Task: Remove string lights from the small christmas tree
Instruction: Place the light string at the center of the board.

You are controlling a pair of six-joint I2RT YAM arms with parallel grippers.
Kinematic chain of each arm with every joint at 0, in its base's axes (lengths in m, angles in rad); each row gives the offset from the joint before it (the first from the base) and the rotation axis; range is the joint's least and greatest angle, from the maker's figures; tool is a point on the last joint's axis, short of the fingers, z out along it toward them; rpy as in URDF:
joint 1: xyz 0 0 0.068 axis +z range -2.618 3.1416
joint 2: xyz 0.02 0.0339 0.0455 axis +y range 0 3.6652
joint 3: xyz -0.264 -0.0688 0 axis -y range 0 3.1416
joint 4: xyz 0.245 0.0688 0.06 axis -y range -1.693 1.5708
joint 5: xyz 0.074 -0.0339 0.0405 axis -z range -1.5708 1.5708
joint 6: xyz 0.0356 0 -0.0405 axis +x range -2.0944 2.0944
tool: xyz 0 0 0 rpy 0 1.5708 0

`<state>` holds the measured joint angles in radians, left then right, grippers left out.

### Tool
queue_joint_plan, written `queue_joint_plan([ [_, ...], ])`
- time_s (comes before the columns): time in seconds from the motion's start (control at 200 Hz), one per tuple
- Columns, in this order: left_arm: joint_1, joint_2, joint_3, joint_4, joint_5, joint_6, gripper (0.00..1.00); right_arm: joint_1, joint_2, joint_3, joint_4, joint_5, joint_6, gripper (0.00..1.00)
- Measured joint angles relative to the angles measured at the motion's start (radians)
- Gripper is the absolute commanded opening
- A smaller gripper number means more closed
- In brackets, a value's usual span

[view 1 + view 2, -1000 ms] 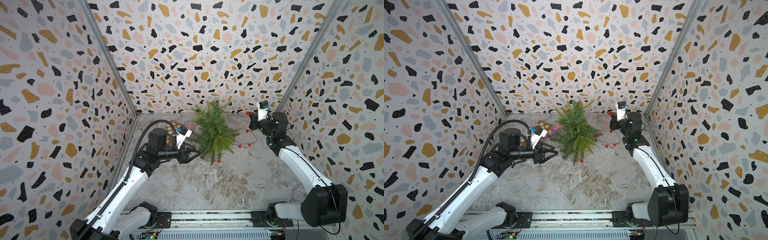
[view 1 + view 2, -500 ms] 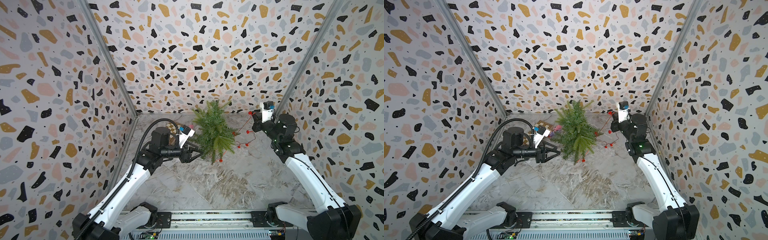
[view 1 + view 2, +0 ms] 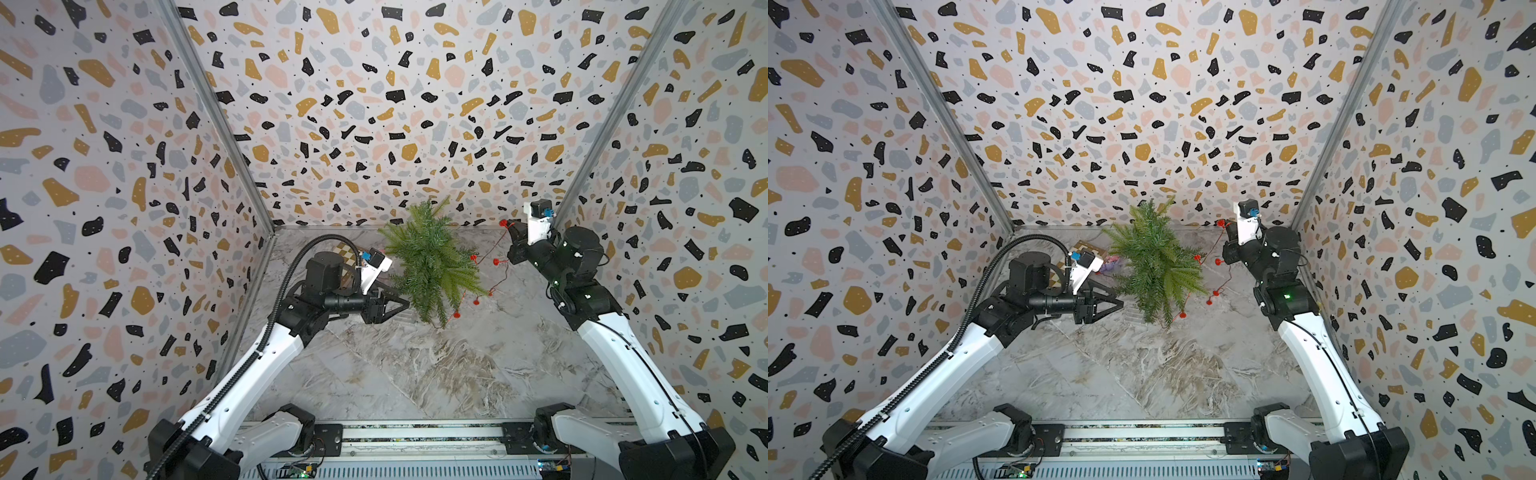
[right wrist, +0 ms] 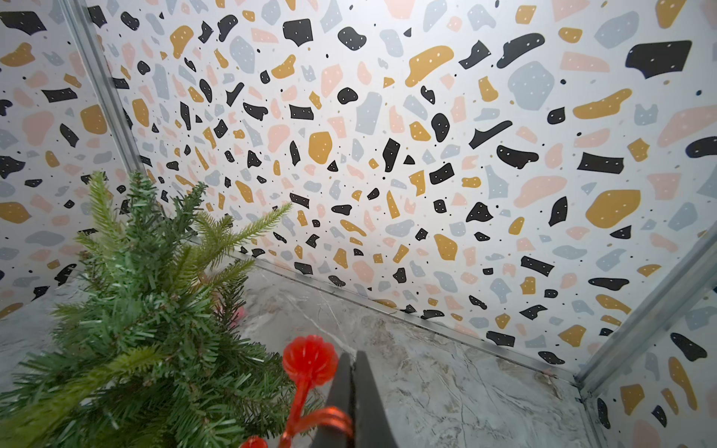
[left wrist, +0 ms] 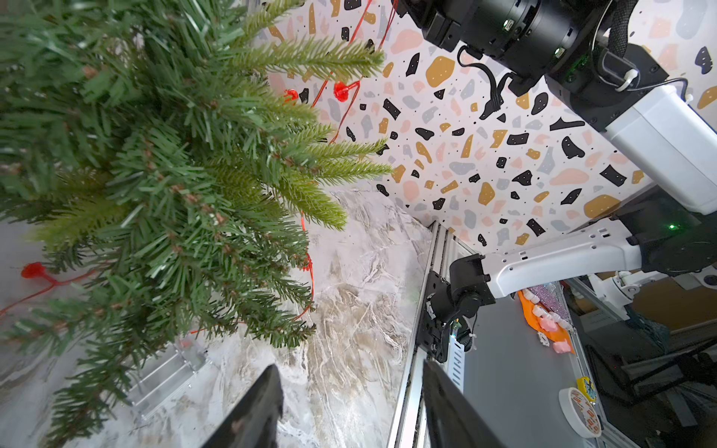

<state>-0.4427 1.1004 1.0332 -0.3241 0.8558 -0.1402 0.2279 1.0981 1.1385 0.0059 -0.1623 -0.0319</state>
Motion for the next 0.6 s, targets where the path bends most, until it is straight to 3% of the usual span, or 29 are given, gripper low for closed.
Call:
queue_joint_plan([
  [0.601,-0.011,0.011,0.017,0.01,0.0,0.002,0.58,0.035,-0.077,-0.002,-0.058,0.068,0.007,0.0],
])
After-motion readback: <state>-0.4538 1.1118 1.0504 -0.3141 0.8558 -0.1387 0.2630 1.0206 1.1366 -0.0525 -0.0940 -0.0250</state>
